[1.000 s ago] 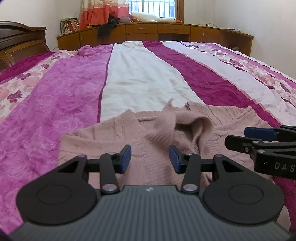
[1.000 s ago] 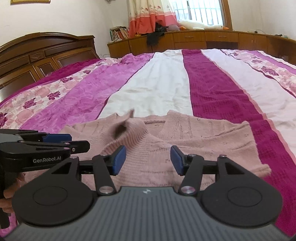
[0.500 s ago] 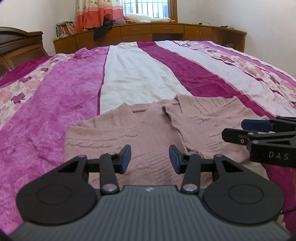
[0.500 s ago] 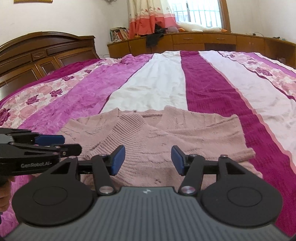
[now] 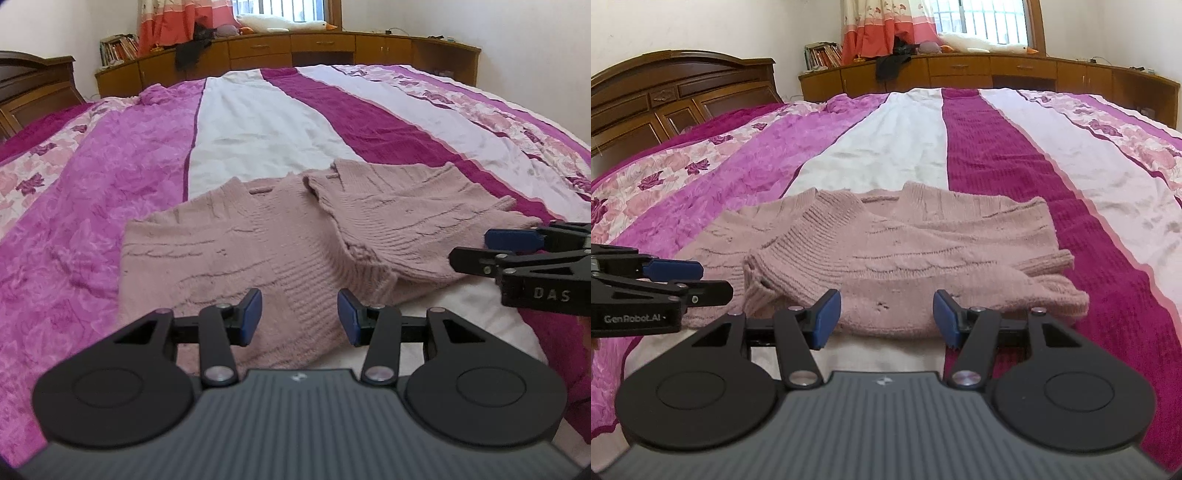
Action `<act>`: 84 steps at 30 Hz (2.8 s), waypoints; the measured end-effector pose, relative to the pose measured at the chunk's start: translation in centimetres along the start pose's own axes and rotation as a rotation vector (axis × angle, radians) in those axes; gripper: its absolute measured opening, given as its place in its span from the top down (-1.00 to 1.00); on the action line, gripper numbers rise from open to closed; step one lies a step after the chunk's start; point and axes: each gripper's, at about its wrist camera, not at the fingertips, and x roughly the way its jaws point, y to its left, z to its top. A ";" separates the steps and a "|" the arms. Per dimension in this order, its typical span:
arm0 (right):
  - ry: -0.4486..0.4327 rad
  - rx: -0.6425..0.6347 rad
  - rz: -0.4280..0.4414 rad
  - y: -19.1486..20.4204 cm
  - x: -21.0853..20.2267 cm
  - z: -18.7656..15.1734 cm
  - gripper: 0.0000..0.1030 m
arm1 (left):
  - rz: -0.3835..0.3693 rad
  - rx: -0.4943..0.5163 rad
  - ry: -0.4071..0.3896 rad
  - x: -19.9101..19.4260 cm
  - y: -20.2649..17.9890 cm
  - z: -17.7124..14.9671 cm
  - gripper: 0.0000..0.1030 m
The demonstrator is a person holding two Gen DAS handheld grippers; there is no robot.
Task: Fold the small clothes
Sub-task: 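Open both grippers and withdraw them from the folded cardigan, then lower the left gripper onto the cardigan's side edge and grasp it, then grasp the same cardigan edge with the right gripper beside the left gripper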
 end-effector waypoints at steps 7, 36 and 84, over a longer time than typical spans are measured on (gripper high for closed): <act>0.003 -0.020 0.003 0.4 0.0 -0.4 -0.23 | -0.040 0.013 -0.006 -0.8 -1.0 -0.5 0.09; 0.020 -0.018 0.016 0.8 0.5 -1.0 -0.23 | -0.025 0.046 -0.021 1.7 -2.8 -0.3 0.52; -0.031 -0.430 0.170 6.0 3.3 1.2 0.63 | 0.211 0.054 -0.127 0.8 4.8 3.7 0.80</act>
